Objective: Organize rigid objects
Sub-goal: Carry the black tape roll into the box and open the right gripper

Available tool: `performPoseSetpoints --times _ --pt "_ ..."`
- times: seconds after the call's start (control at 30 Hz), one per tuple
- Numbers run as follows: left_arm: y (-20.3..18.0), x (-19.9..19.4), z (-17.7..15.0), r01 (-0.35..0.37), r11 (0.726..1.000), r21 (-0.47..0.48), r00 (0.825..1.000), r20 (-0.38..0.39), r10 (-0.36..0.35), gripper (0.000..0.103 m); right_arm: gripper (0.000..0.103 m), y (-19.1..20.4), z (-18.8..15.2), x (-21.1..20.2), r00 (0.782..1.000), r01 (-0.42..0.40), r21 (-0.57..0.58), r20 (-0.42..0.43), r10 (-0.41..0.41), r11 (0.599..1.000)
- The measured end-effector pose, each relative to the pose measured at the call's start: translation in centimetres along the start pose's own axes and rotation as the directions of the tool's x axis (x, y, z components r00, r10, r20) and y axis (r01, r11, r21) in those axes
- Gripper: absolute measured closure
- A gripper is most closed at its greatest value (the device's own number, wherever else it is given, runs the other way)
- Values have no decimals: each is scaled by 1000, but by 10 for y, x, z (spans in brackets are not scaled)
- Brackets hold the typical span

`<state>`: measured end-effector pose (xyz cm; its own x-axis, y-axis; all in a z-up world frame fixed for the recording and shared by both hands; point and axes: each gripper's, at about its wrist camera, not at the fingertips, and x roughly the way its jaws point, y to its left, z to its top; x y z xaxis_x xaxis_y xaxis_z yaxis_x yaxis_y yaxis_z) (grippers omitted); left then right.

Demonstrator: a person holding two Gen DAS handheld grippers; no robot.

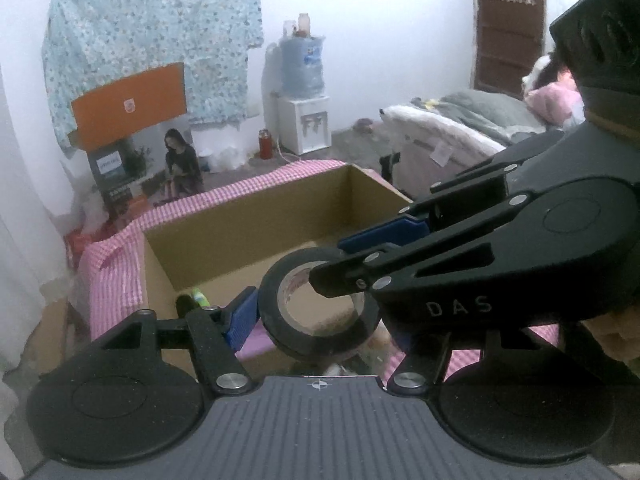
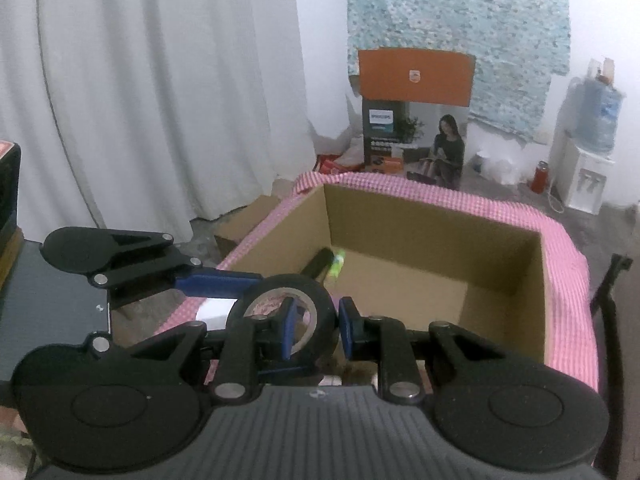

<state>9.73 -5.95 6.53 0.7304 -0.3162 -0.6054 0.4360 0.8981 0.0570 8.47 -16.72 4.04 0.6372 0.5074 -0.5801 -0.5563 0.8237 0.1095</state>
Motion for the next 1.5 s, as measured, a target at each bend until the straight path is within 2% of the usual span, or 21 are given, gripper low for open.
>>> performPoseSetpoints --times 0.2,0.33,0.57,0.73,0.9,1.07,1.2,1.3,1.4,1.5 --pt "36 41 32 28 999 -28 995 -91 -30 37 78 -31 41 46 996 -42 49 -79 45 998" --pt "54 77 44 28 999 -35 985 -172 -34 37 78 -59 57 91 985 -63 104 -155 79 993" --pt "70 141 53 9 1000 -25 950 -313 -17 36 78 -97 66 164 954 -75 180 -274 123 981" --pt "81 174 50 -2 1000 -22 919 -395 -7 36 78 -118 61 209 926 -90 242 -337 171 966" --pt "89 198 48 -20 1000 -22 890 -455 8 36 78 -131 55 240 897 -99 296 -386 214 950" --pt "92 212 45 -34 999 -20 871 -491 20 36 76 -135 50 258 883 -97 320 -410 230 942" --pt "93 216 45 -47 999 -19 869 -494 31 32 75 -141 46 269 871 -100 359 -420 256 928" --pt "96 213 47 -47 998 -38 873 -487 23 24 74 -145 43 270 868 -110 387 -412 278 915" --pt "94 207 52 -54 998 -37 883 -468 31 22 74 -147 45 264 868 -117 402 -402 290 908" --pt "91 191 57 -56 998 -30 901 -432 38 19 74 -145 51 245 881 -125 399 -376 287 908"
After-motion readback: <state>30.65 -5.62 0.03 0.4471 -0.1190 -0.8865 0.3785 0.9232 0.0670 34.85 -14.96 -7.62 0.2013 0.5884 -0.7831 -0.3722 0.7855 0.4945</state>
